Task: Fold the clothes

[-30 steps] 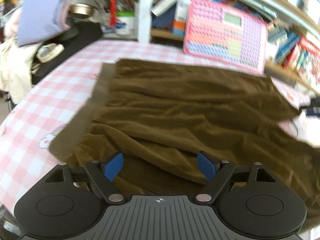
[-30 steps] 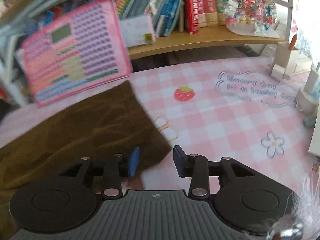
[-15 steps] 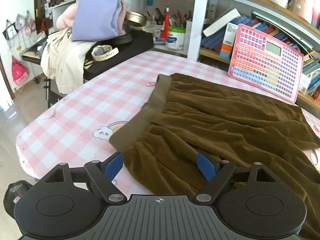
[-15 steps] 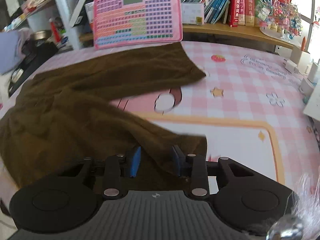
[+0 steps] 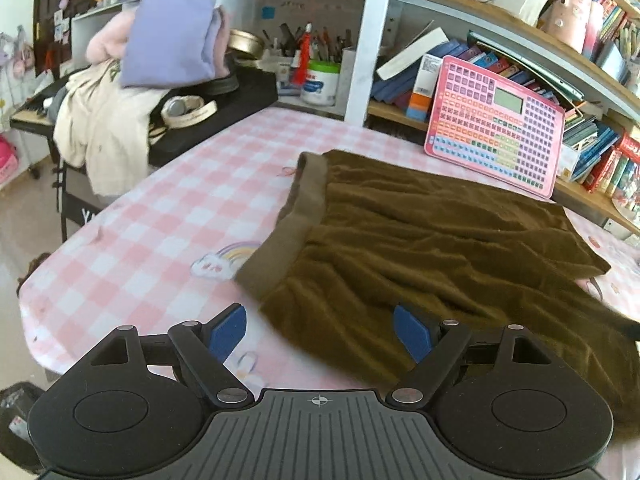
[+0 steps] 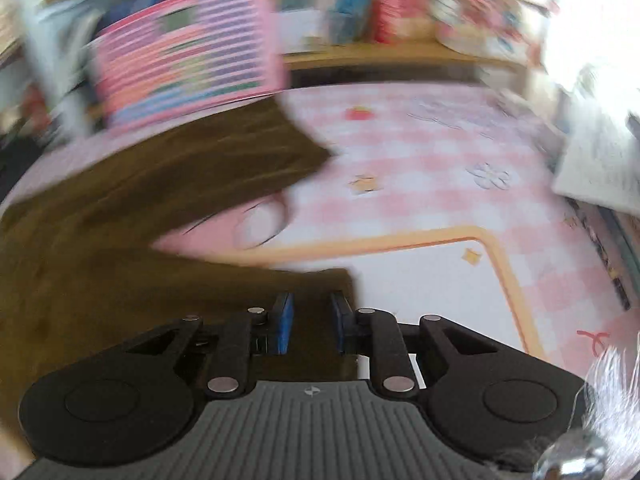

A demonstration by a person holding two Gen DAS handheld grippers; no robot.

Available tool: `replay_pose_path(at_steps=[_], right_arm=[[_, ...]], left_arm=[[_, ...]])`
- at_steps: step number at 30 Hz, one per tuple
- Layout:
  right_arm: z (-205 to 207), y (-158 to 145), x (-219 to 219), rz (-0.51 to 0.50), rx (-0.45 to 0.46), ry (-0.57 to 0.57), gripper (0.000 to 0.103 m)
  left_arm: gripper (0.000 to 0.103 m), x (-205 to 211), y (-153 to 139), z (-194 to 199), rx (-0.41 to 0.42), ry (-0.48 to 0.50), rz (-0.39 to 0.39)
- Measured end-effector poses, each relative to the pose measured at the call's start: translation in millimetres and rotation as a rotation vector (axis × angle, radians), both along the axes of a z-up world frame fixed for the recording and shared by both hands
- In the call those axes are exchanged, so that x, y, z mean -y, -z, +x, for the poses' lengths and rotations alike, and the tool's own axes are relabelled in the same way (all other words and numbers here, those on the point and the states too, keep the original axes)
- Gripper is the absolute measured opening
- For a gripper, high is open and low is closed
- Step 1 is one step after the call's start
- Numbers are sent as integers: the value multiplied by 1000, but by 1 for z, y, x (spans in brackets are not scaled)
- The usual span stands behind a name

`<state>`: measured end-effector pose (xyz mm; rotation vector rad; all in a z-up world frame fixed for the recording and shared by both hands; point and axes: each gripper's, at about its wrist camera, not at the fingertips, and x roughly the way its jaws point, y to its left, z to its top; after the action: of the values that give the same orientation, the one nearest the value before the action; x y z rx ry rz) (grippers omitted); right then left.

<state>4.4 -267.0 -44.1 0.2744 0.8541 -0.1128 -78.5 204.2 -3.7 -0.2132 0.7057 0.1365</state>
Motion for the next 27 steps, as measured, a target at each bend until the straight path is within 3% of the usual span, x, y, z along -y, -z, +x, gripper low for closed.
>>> replay_pose_path(at_steps=[2,5,10,13,15,20,23,25,27], right_arm=[[3,3,15,39,-6,84,17],[-8,-4,20,10,7,132,20],[-58,-25,-5,-83,74,91,21],[-90,-24,-27,-135,75,64,29],[-110,-19,-40,-175,66,46,34],[-127,-8,-54,-215,39,85,34],[-124,-6,-56,-216,14,103,35],[-123,-5,-58,-217,-4,97,36],[-120,-4,-58,-219,-26,85,37]], left_arm=[[83,-8,1,-9,3,-8,-13],[84,-20,2,-23,8,-20,-34],[83,-40,7,-18,17,-32,-82],[83,-48,13,-7,9,-32,-115],[82,-53,18,-1,5,-46,-156],[75,-73,32,17,7,-108,-335],[63,-77,40,28,-17,-133,-363],[35,-81,45,33,-40,-159,-411],[21,-83,52,37,-54,-171,-489]])
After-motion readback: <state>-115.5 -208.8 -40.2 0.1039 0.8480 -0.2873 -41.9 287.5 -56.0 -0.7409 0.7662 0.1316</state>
